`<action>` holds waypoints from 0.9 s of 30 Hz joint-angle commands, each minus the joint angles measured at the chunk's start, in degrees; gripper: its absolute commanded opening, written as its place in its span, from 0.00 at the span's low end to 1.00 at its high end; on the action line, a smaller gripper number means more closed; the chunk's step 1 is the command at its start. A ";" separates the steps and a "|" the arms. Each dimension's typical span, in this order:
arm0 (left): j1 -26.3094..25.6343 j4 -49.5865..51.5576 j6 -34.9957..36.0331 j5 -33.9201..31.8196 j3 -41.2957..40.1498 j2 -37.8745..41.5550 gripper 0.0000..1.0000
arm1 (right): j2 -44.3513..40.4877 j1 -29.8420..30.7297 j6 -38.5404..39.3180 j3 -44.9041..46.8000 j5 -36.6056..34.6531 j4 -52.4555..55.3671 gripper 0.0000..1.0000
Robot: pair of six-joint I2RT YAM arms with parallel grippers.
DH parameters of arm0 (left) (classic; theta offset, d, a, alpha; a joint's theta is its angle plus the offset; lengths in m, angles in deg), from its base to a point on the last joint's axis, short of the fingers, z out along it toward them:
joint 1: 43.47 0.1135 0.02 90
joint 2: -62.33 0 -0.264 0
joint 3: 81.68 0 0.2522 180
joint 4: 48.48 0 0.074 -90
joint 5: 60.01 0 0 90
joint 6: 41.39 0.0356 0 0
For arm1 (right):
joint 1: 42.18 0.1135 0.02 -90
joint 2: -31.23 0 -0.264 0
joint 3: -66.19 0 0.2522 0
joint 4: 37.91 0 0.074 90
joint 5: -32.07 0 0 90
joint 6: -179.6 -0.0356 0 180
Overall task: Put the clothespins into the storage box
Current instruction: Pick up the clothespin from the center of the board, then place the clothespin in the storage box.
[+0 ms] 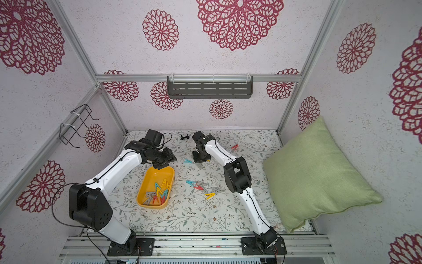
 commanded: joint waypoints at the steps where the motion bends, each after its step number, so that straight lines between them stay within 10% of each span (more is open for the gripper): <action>1: 2.16 1.52 1.32 -1.70 -1.89 4.13 0.59 | -6.12 3.42 -1.32 -4.06 4.17 2.03 0.10; 18: 16.41 7.42 2.31 -2.64 -17.28 24.71 0.61 | -5.32 19.82 -1.50 -8.47 13.56 1.29 0.12; 27: 17.13 8.14 -0.13 -0.86 -22.23 30.91 0.62 | -6.02 22.60 -1.69 -8.47 10.16 1.82 0.39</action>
